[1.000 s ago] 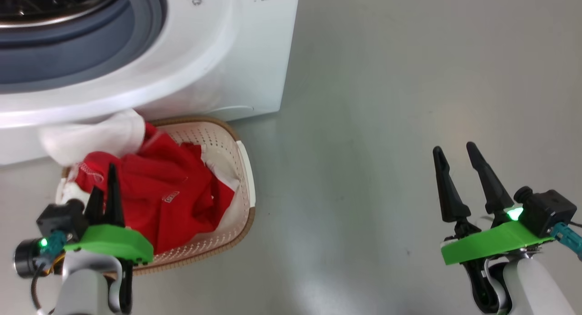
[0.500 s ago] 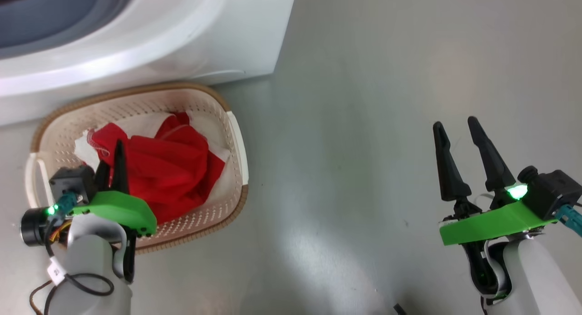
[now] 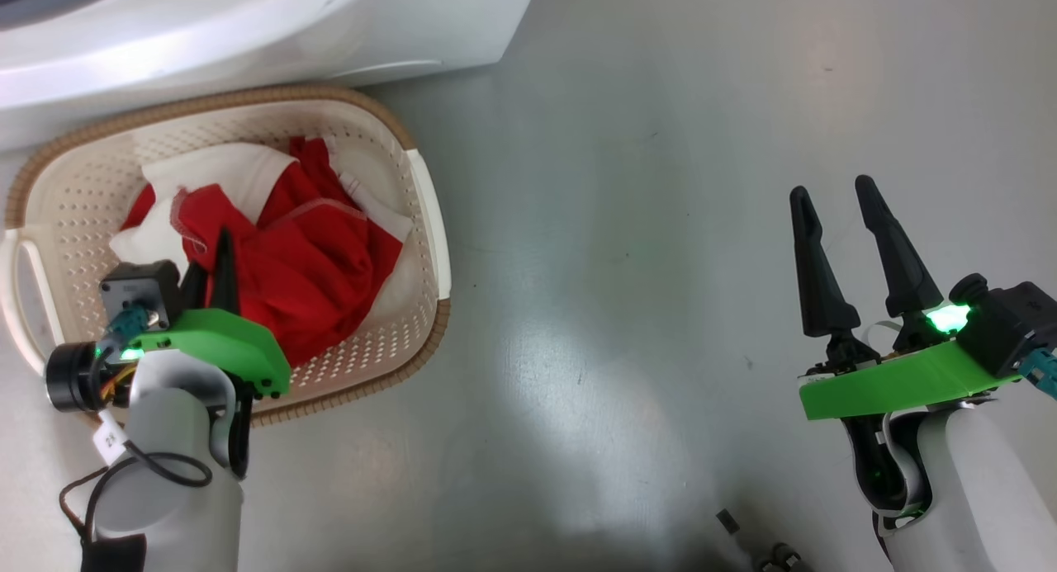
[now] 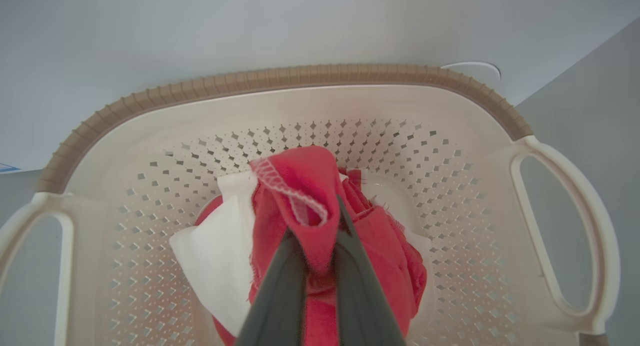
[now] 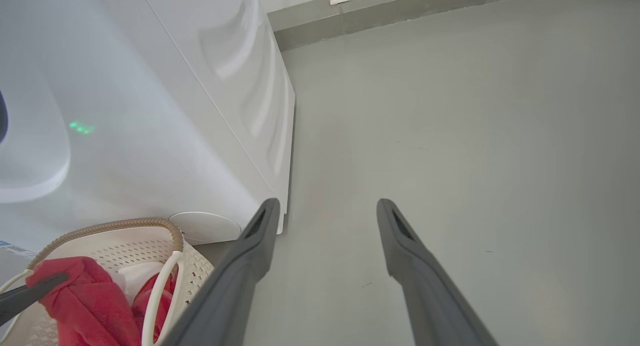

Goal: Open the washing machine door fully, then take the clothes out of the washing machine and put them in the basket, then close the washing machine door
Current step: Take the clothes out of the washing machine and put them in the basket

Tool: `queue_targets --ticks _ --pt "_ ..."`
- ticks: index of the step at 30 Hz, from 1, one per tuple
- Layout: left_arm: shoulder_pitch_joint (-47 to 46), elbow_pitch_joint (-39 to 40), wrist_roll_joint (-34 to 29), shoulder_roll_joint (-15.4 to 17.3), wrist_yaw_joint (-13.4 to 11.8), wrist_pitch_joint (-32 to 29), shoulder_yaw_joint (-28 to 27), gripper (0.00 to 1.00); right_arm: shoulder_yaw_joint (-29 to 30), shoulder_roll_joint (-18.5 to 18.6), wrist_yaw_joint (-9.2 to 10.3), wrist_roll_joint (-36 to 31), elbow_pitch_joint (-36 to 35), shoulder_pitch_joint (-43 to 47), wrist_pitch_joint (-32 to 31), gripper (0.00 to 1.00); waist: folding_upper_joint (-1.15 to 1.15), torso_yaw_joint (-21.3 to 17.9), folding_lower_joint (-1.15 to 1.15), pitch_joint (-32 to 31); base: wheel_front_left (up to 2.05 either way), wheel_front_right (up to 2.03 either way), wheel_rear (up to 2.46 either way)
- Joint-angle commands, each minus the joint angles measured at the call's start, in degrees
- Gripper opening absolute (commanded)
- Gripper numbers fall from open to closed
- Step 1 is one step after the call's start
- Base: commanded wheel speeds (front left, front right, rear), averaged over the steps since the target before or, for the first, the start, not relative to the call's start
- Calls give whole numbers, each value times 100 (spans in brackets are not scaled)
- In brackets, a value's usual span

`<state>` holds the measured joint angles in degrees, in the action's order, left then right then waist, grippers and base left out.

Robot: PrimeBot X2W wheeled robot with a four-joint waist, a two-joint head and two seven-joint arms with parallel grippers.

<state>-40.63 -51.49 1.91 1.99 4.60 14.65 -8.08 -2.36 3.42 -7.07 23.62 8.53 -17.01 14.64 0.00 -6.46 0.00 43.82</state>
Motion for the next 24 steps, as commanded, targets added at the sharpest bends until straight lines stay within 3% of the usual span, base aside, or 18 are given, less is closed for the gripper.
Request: queue_targets --ticks 1,2,3,4,5,7,24 --pt "83 0 -16 154 29 35 -98 0 -99 11 -42 -42 -134 72 36 100 0 37 0 74 0 0 0" --pt "57 -32 -15 153 23 35 -94 7 -98 14 -42 -43 -136 66 36 100 0 41 0 89 0 0 0" --pt "35 -66 -6 152 21 35 -97 25 -97 15 -42 -45 -139 59 36 100 0 44 0 101 0 0 0" --pt "15 -89 0 152 19 35 -99 37 -98 15 -42 -48 -140 52 36 100 0 45 0 108 0 0 0" --pt "0 -101 2 152 16 35 -99 44 -99 15 -42 -52 -137 47 36 100 0 46 0 109 0 0 0" --pt "-13 -104 11 151 10 35 -103 99 -99 15 -42 -58 -127 38 36 100 0 49 0 92 0 0 0" --pt "447 241 214 105 -36 35 -212 100 -187 94 -42 -61 22 101 36 100 0 131 0 -613 0 0 0"
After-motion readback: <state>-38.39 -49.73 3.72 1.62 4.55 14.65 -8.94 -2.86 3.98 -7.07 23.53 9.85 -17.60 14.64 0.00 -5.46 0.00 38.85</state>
